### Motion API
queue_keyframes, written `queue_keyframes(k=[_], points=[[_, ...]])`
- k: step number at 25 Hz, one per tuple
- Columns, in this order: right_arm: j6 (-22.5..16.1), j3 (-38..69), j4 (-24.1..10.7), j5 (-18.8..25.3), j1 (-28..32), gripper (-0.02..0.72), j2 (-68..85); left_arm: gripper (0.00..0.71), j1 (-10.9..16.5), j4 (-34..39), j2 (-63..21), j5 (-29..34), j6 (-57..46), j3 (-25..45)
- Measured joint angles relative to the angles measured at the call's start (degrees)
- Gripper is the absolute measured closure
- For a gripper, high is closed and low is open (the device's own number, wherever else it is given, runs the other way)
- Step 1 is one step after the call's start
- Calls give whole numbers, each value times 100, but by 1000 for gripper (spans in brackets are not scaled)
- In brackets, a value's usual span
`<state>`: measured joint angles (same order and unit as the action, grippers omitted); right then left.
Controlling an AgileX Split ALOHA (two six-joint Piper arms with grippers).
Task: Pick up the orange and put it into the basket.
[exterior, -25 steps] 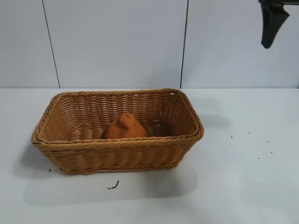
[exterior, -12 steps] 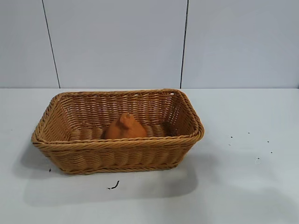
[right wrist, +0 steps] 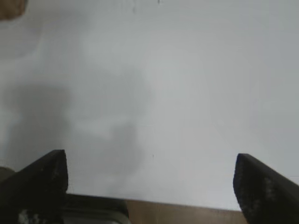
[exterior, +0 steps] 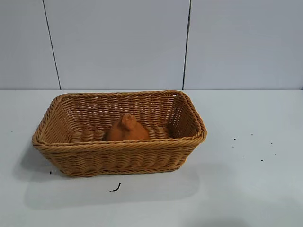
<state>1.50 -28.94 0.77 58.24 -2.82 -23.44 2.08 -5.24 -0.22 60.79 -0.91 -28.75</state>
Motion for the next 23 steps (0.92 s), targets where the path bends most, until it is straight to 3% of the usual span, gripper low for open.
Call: queue_keyframes(k=[9,23], points=[[0,7,0,12,0,8,2229,36,0,0,0,0,0,0],[0,7,-77,12,0,8,2366,36,0,0,0,0,0,0]])
